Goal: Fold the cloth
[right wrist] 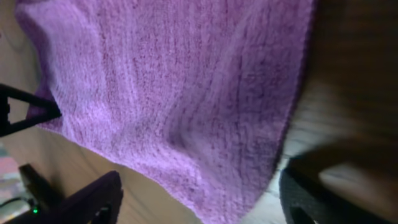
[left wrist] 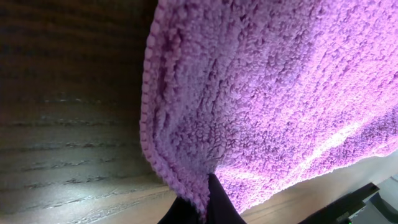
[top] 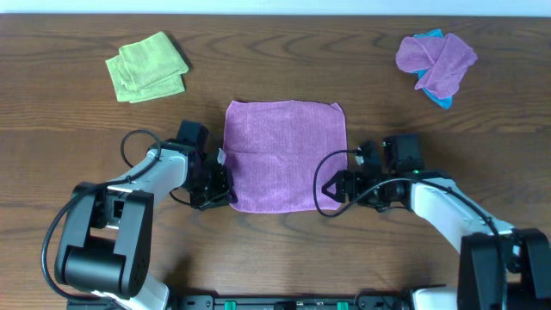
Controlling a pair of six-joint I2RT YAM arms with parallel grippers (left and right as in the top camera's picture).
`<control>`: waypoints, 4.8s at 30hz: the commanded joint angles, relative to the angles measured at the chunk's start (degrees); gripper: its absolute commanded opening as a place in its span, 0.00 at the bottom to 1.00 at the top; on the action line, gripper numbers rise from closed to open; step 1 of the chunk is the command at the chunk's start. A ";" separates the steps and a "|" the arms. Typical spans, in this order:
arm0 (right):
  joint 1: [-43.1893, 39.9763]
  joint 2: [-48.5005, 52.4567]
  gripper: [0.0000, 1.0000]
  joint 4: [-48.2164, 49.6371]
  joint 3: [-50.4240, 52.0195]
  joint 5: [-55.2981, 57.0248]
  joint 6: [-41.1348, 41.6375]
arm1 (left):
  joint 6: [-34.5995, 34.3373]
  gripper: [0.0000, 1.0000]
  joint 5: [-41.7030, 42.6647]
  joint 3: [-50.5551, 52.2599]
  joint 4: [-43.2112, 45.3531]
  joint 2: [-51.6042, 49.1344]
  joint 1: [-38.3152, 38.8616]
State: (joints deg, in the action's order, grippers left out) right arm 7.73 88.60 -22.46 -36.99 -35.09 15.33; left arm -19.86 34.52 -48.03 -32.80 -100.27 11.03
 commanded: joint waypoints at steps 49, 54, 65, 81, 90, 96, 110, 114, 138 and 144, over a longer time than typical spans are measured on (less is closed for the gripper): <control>1.66 4.46 0.01 16.26 -13.70 21.40 -1.29 | -22.82 0.06 -7.67 -8.02 33.07 1.38 -0.17; 1.68 9.70 0.01 15.93 -18.69 21.64 -2.78 | -23.58 0.06 -8.33 -8.02 36.76 -1.36 -0.17; 1.68 16.39 0.01 16.48 -22.05 24.28 -3.91 | -25.62 0.06 -9.44 -10.64 43.25 -8.15 -0.17; 1.68 19.80 0.23 19.74 -22.05 27.82 -4.70 | -25.20 0.06 -7.98 -17.62 42.25 -15.61 -0.13; 1.66 18.01 0.72 18.47 -22.38 27.78 -4.68 | -21.75 0.65 -5.84 -17.66 41.57 -15.43 -0.22; 1.55 12.83 0.88 15.91 -22.38 27.82 -4.66 | -17.75 0.75 -4.90 -17.79 37.27 -12.96 -1.27; -5.84 1.77 0.99 -1.55 -22.14 20.63 5.90 | -17.42 0.06 -5.84 -17.84 33.40 -6.16 -0.09; -8.22 4.20 0.99 -1.99 -21.24 14.99 7.34 | -17.40 0.06 -8.35 -17.84 33.46 -9.29 2.67; -5.68 17.70 0.99 9.55 -21.24 9.79 13.38 | -17.42 0.06 -15.45 -17.84 32.81 -15.08 4.68; -4.52 19.06 0.99 10.97 -21.24 10.97 13.88 | -17.46 0.06 -15.45 -17.84 31.91 -15.61 5.11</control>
State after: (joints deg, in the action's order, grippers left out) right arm 2.44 106.04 -11.99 -58.43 -25.12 28.01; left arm -37.47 20.12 -64.88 -0.25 -114.93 15.70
